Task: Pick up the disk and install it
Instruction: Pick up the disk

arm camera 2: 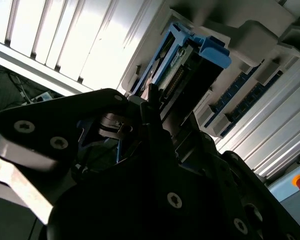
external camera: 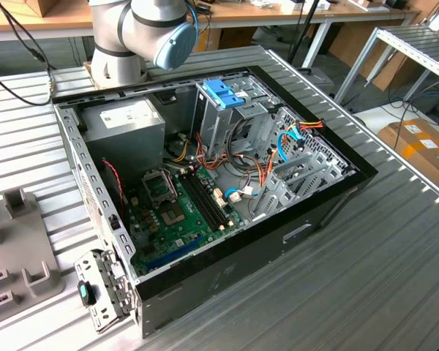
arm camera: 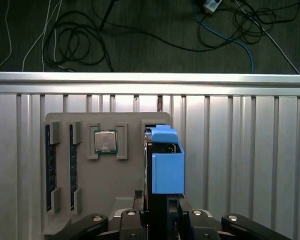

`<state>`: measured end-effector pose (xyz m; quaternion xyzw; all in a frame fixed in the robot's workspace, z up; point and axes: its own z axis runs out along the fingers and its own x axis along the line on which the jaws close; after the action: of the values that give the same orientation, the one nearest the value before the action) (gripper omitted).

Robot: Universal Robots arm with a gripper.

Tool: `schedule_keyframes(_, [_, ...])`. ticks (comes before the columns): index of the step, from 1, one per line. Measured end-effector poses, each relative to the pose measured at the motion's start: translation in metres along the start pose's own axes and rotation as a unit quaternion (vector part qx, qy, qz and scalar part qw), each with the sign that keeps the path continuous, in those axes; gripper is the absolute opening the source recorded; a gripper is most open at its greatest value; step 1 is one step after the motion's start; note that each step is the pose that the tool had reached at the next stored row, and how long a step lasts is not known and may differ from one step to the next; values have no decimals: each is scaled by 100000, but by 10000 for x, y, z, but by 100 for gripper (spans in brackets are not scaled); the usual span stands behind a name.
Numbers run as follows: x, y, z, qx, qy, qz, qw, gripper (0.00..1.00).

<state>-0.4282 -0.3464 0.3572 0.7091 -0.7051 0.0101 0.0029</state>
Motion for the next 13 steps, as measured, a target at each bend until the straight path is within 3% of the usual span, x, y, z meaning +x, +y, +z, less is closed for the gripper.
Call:
schedule_keyframes(9, [0,0,-14,0,0,2,100000,35])
schedule_keyframes(13, [1,0,-53,-5,3,2,100000,35])
